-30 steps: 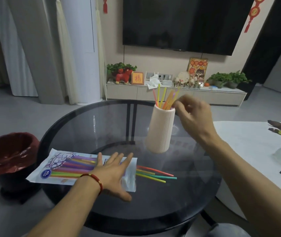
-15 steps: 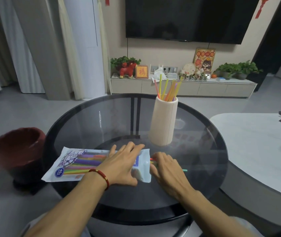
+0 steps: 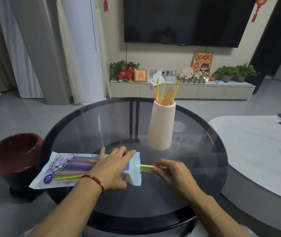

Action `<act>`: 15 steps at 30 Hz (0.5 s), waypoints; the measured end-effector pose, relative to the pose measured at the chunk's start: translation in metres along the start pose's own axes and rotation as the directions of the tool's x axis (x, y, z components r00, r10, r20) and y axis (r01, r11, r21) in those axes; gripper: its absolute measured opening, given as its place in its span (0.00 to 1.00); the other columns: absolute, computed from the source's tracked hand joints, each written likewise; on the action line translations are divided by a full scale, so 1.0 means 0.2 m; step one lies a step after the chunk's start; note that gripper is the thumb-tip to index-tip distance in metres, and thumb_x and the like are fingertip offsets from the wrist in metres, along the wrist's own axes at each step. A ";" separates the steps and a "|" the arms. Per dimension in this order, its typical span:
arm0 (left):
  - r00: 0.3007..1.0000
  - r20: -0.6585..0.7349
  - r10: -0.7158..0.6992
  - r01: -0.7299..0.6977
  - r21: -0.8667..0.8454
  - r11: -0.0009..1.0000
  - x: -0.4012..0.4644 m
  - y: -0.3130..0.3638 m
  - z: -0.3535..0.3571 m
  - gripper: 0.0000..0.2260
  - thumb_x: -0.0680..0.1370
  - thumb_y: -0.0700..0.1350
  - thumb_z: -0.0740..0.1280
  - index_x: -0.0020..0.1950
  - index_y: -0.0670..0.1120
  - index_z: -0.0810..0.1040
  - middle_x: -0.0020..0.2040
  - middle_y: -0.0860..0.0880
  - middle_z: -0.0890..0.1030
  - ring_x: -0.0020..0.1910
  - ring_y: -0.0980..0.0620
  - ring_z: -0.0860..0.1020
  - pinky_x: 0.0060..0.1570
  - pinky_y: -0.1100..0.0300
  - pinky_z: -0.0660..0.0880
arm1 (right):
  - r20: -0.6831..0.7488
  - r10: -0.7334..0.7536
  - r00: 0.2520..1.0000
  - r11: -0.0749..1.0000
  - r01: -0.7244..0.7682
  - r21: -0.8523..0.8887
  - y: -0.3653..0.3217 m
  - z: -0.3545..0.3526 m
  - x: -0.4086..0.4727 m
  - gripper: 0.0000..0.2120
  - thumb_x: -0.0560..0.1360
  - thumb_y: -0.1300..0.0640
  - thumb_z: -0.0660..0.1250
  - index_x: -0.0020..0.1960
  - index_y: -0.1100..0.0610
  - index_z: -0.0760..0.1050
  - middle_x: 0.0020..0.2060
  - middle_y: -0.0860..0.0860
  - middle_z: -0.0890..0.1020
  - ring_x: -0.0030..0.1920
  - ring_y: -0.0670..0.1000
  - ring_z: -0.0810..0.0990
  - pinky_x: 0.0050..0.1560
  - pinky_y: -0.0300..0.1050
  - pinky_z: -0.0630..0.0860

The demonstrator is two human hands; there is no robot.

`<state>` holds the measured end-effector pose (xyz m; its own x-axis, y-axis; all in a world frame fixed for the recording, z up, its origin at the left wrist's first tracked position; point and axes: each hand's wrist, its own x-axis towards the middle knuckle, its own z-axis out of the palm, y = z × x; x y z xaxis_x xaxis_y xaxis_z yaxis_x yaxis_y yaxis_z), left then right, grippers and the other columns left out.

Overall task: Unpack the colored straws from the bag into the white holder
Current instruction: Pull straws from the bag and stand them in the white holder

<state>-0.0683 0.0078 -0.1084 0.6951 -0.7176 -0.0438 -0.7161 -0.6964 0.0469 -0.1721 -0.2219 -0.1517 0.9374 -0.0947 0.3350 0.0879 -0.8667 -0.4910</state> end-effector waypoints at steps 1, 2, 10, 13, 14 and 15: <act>1.000 0.001 0.002 -0.002 0.002 1.000 0.00 0.01 0.00 0.47 0.67 0.53 0.73 0.78 0.58 0.47 0.66 0.55 0.63 0.69 0.52 0.65 0.74 0.31 0.49 | 0.015 -0.012 1.000 0.999 0.012 -0.043 0.00 -0.01 0.00 0.18 0.78 0.31 0.61 0.58 0.41 0.76 0.43 0.35 0.79 0.42 0.40 0.79 0.39 0.38 0.74; 1.000 0.008 0.005 -0.005 -0.002 1.000 0.01 0.02 -0.01 0.48 0.67 0.52 0.74 0.78 0.59 0.46 0.67 0.54 0.63 0.69 0.51 0.65 0.74 0.31 0.49 | 0.040 -0.034 0.999 0.996 0.038 -0.085 -0.01 0.00 0.00 0.23 0.76 0.26 0.57 0.60 0.40 0.74 0.46 0.34 0.79 0.44 0.39 0.79 0.40 0.35 0.72; 0.999 -0.010 0.041 -0.041 -0.029 0.999 0.04 0.08 -0.01 0.45 0.71 0.48 0.74 0.79 0.59 0.47 0.71 0.54 0.63 0.72 0.51 0.64 0.75 0.34 0.48 | 0.157 -0.219 0.963 0.914 0.259 -0.313 -0.03 0.04 0.01 0.09 0.86 0.41 0.57 0.57 0.45 0.62 0.41 0.48 0.80 0.33 0.56 0.76 0.30 0.47 0.74; 0.999 -0.004 -0.032 0.032 -0.006 0.999 0.04 0.02 0.00 0.46 0.72 0.44 0.73 0.79 0.60 0.46 0.70 0.54 0.62 0.72 0.51 0.64 0.75 0.31 0.47 | 0.166 -0.125 0.978 0.930 0.174 -0.324 0.02 -0.03 0.00 0.15 0.85 0.36 0.52 0.48 0.46 0.59 0.38 0.48 0.78 0.33 0.56 0.75 0.31 0.47 0.67; 0.998 -0.014 -0.059 0.059 -0.002 0.998 0.05 0.01 0.01 0.46 0.72 0.42 0.72 0.79 0.60 0.46 0.69 0.54 0.62 0.72 0.51 0.64 0.74 0.30 0.47 | 0.164 -0.090 0.982 0.937 0.140 -0.321 0.04 -0.06 -0.01 0.16 0.84 0.35 0.52 0.48 0.46 0.60 0.39 0.47 0.79 0.36 0.56 0.77 0.33 0.49 0.68; 0.996 -0.021 -0.089 0.089 0.003 0.996 0.05 0.00 0.01 0.47 0.71 0.40 0.71 0.79 0.61 0.45 0.69 0.54 0.62 0.72 0.51 0.64 0.73 0.28 0.47 | 0.159 -0.052 0.986 0.943 0.101 -0.317 0.06 -0.10 -0.02 0.16 0.84 0.35 0.52 0.48 0.46 0.61 0.40 0.46 0.79 0.38 0.56 0.79 0.35 0.50 0.69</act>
<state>-0.0610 0.0011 -0.1113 0.7574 -0.6524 -0.0265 -0.6513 -0.7578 0.0394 -0.1818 -0.2413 -0.1437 0.9733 0.0300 0.2277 0.0711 -0.9821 -0.1745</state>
